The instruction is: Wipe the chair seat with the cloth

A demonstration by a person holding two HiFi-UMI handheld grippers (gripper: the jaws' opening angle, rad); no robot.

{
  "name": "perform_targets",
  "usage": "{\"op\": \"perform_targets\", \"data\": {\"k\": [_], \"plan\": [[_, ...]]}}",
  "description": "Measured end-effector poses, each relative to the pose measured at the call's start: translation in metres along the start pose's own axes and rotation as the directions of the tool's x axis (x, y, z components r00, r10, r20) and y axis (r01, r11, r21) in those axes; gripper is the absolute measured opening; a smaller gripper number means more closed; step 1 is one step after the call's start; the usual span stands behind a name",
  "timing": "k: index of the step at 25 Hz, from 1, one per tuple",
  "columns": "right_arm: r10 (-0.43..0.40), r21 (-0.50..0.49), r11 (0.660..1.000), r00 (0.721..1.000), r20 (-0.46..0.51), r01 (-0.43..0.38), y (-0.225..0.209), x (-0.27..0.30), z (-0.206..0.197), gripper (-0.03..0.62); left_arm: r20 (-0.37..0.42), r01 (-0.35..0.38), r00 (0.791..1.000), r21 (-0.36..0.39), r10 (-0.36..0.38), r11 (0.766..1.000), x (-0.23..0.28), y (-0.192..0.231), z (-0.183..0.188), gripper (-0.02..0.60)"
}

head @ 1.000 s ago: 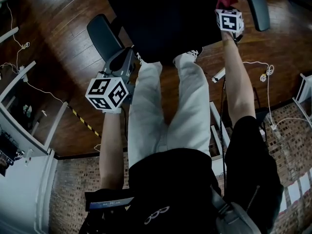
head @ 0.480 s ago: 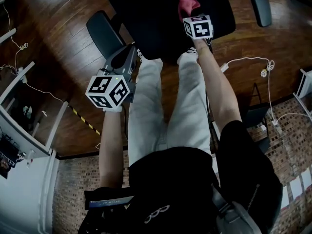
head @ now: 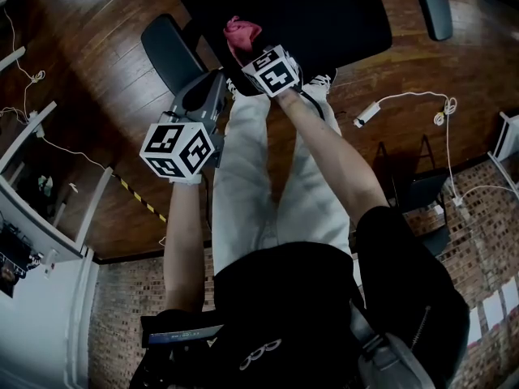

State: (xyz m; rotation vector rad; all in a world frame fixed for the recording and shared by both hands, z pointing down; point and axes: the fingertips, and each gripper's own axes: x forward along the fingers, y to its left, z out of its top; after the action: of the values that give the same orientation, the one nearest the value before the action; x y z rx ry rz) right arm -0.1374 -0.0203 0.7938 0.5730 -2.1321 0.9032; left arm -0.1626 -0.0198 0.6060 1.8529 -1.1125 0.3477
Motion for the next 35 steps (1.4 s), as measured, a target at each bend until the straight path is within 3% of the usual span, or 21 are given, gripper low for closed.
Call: {"op": "perform_targets", "data": {"k": [4,8,12,17,21,25,28,31,33,35], "plan": [[0.121,0.013,0.993,0.993,0.007,-0.121,0.017,0.004,-0.002,0.063,0.000,-0.011,1.000,0.005,0.011,1.000,0.001,0.001,0.000,-0.006],[0.128,-0.010,0.992,0.992,-0.004,-0.128,-0.005,-0.005,-0.008,0.064,-0.007,-0.022,1.000,0.008,0.022,1.000,0.003,0.000,0.001,-0.006],[0.039,-0.032,0.999,0.998,-0.039,-0.041,-0.054,-0.025,-0.024,0.064,-0.009,-0.039,0.999,0.015,0.040,0.999,0.003,0.003,0.001,-0.006],[-0.121,0.015,0.992,0.991,-0.064,0.122,-0.149,-0.077,-0.052,0.064,-0.013,-0.066,0.998,0.047,0.067,0.997,0.005,0.003,0.000,-0.006],[-0.278,0.058,0.958,0.958,-0.073,0.282,-0.225,-0.138,-0.072,0.064,-0.012,-0.074,0.997,0.053,0.075,0.996,0.005,0.004,-0.002,-0.006],[-0.422,0.114,0.896,0.903,-0.073,0.428,-0.283,-0.196,-0.081,0.064,-0.010,-0.085,0.996,0.058,0.085,0.995,0.005,0.005,-0.002,-0.006],[-0.500,0.164,0.848,0.863,-0.072,0.505,-0.304,-0.221,-0.086,0.064,-0.012,-0.085,0.996,0.058,0.086,0.995,0.005,0.005,-0.002,-0.006],[-0.533,0.232,0.815,0.844,-0.059,0.531,-0.300,-0.221,-0.085,0.064,-0.010,-0.082,0.997,0.058,0.083,0.995,0.004,0.005,-0.002,-0.006],[-0.517,0.253,0.820,0.854,-0.057,0.514,-0.286,-0.207,-0.085,0.064,-0.010,-0.080,0.997,0.059,0.081,0.995,0.003,0.005,-0.001,-0.006],[-0.461,0.244,0.853,0.885,-0.061,0.461,-0.262,-0.182,-0.084,0.064,-0.010,-0.079,0.997,0.061,0.079,0.995,0.004,0.005,-0.001,-0.006]]}}
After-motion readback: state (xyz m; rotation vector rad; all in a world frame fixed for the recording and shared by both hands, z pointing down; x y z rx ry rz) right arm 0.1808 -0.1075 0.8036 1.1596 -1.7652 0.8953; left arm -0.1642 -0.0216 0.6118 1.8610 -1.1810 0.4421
